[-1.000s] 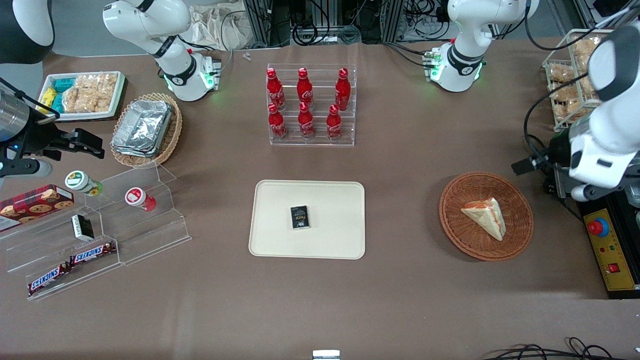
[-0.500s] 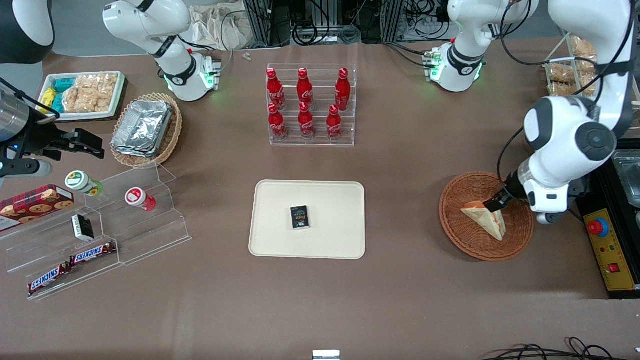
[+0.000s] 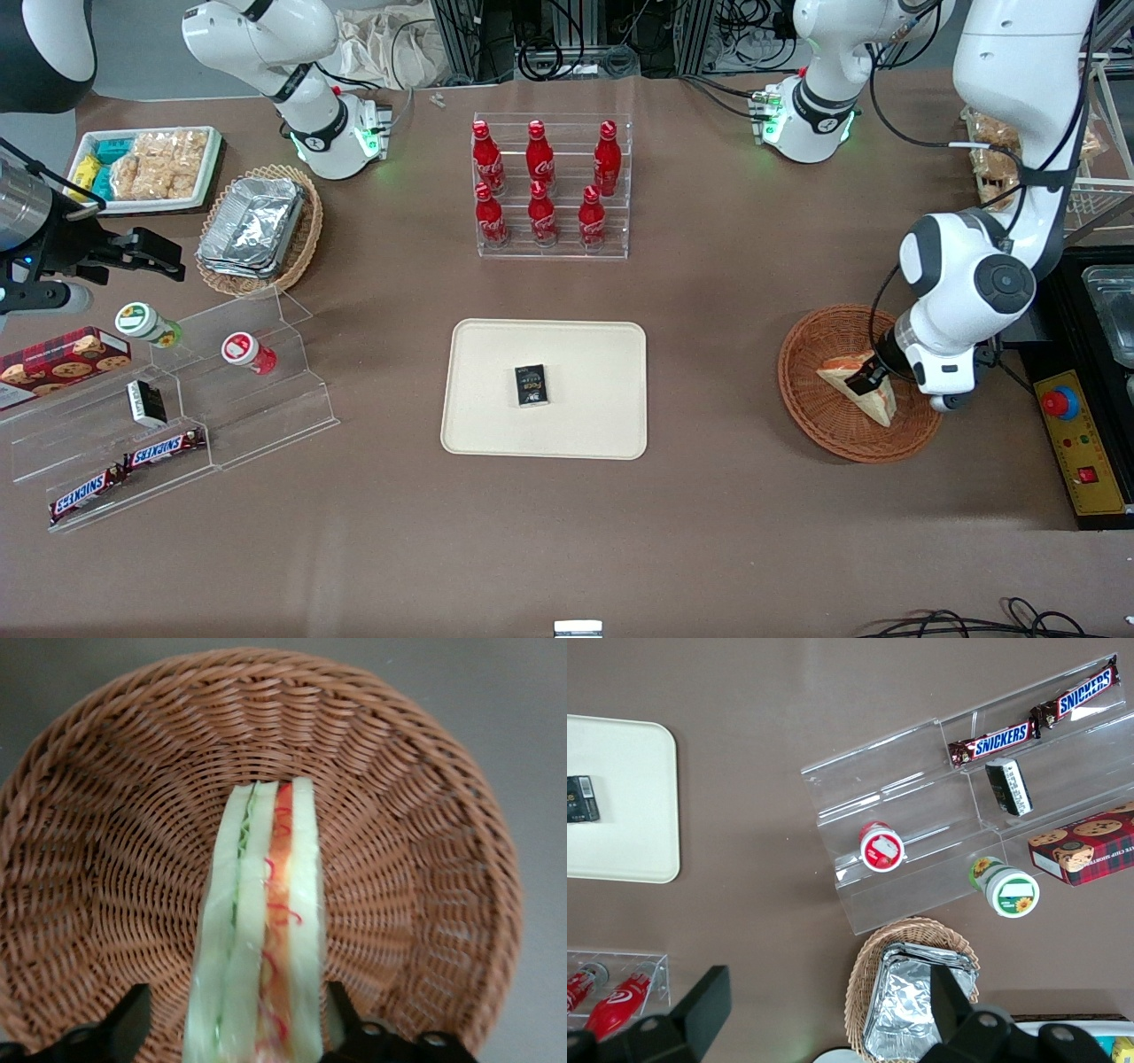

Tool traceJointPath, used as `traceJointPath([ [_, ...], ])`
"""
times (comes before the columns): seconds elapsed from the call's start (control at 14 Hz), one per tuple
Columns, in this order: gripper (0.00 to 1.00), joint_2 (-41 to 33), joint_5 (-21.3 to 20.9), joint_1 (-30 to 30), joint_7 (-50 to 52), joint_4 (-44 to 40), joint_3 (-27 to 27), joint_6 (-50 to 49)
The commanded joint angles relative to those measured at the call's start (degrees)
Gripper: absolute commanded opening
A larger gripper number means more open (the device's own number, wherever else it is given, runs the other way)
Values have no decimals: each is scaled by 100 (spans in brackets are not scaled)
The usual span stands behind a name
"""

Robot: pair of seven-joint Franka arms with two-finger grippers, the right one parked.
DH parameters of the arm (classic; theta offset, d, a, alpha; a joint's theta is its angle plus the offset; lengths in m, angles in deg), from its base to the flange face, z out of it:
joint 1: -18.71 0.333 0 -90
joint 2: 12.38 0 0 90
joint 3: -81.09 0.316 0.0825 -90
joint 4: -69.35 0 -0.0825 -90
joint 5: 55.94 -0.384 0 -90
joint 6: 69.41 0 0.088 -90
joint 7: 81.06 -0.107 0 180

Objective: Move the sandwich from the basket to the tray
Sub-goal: 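Close the left gripper on the wrapped sandwich and lift it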

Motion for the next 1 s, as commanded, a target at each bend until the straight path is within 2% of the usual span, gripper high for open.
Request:
traceJointPath([
  [0.0,0,71,-57,4,125,34,26,256],
  [0.21,0,-348,-57,12,116,-1,26,116],
  [0.43,0,-955,-13,-119,124,-491,-175,-1129],
  [0.64,0,-975,-22,-260,29,-1282,-1131,-2457],
  [0.93,0,-239,-65,-286,-15,-1645,-2547,-2109],
])
